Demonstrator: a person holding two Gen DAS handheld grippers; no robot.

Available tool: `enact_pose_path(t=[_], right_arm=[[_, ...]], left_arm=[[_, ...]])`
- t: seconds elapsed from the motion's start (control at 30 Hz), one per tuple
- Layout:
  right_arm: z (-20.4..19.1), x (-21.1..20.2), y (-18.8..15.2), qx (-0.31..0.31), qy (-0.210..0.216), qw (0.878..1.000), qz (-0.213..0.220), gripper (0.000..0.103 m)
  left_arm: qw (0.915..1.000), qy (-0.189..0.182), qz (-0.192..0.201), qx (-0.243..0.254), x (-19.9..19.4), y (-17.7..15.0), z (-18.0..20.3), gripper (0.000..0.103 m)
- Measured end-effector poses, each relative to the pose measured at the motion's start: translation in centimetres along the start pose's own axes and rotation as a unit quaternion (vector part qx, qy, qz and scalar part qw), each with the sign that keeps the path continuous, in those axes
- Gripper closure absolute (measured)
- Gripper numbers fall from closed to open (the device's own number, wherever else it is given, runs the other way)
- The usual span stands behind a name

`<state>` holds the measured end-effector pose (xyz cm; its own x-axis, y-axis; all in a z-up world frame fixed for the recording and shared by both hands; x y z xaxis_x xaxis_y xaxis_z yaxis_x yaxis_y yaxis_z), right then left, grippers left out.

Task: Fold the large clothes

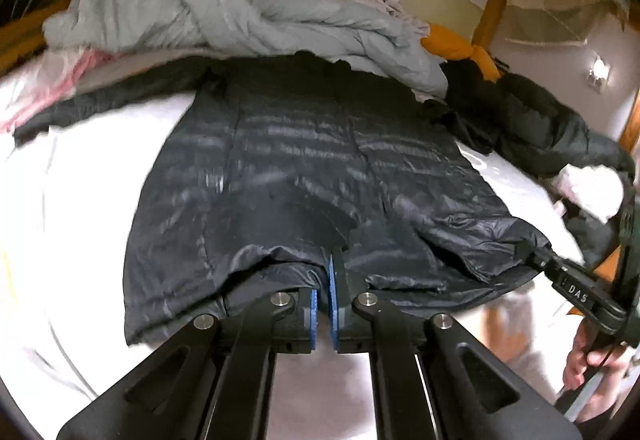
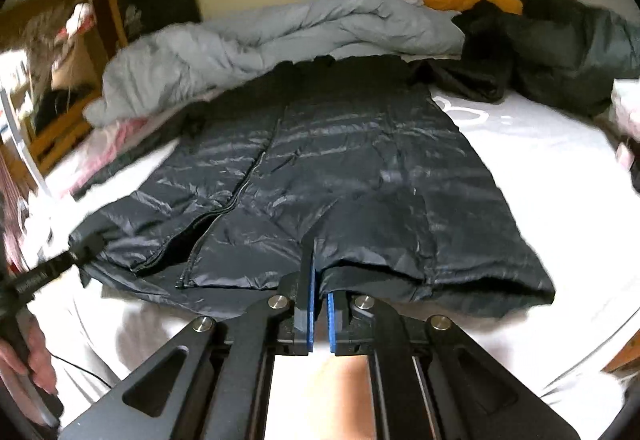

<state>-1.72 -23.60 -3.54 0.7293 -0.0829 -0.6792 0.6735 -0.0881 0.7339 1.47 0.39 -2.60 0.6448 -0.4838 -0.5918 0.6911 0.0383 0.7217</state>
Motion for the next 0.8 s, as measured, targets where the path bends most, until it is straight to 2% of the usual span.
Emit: enact_pose_path(t=[0.1, 0.17, 0.23, 0.33, 0.4, 0.43, 0.5, 0.53, 0.57, 0.7, 0.77, 0.8], right_arm=[[-0.2, 1.1, 2.1, -0.032, -0.024, 0.999, 0.013, 0.098], [-0.7, 2.8, 5.0, -0.045, -0.025, 0.999, 0.013, 0.098], [-1.0, 5.2, 7.6, -0.047, -0.035, 0.998, 0.007, 0.097], [-1.5, 10.5, 10.8, -0.053, -0.042, 0.997, -0.023, 0.094], [-1.7, 14.0, 11.8, -0.060, -0.054, 0.996, -0.048, 0.091], [-1.3, 15.9, 12.2, -0.064, -0.060, 0.994, -0.063, 0.091], [-0.9, 18.3, 12.6, -0.073, -0.073, 0.991, -0.090, 0.090], [-0.9, 19.4, 13.0, -0.075, -0.074, 0.989, -0.103, 0.088], [-0.9, 19.8, 13.0, -0.075, -0.073, 0.989, -0.108, 0.086], [-0.9, 20.3, 14.3, -0.080, -0.080, 0.988, -0.108, 0.074], [-0.3, 20.1, 15.2, -0.087, -0.093, 0.987, -0.097, 0.064], [0.1, 19.8, 15.7, -0.087, -0.097, 0.988, -0.087, 0.054]], left_arm=[[0.9995, 0.016, 0.000, 0.027, 1.9, 3.3, -0.3, 0.093], [0.9975, 0.046, -0.004, 0.054, 4.2, 6.1, -1.3, 0.091], [0.9962, 0.056, -0.009, 0.065, 7.0, 8.5, -2.5, 0.090], [0.9934, 0.081, -0.029, 0.076, 11.4, 10.4, -5.1, 0.087], [0.9935, 0.082, -0.029, 0.073, 13.5, 10.9, -6.4, 0.083], [0.9932, 0.085, -0.032, 0.072, 14.3, 11.0, -7.0, 0.078], [0.9915, 0.100, -0.029, 0.078, 15.4, 11.3, -7.9, 0.060], [0.9898, 0.113, -0.023, 0.084, 15.5, 11.5, -8.3, 0.046], [0.9878, 0.127, -0.016, 0.089, 15.6, 11.7, -8.7, 0.039], [0.9869, 0.137, -0.008, 0.085, 15.5, 12.3, -9.4, 0.032], [0.9868, 0.140, 0.003, 0.081, 14.8, 12.7, -9.3, 0.027], [0.9871, 0.138, 0.008, 0.082, 14.5, 12.9, -9.1, 0.027]])
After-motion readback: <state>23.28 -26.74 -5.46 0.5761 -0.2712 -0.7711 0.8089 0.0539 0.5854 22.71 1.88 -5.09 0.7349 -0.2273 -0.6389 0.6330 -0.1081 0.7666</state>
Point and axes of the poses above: each gripper's, at about its wrist camera, not at the fingertips, and x roughly the way its jaws point, z to its right, y to its top, the point moved 10 cm from there along x, roughly the way its jaws point, and after that the axes turned 12 degrees about -y, right-handed, at the moved point
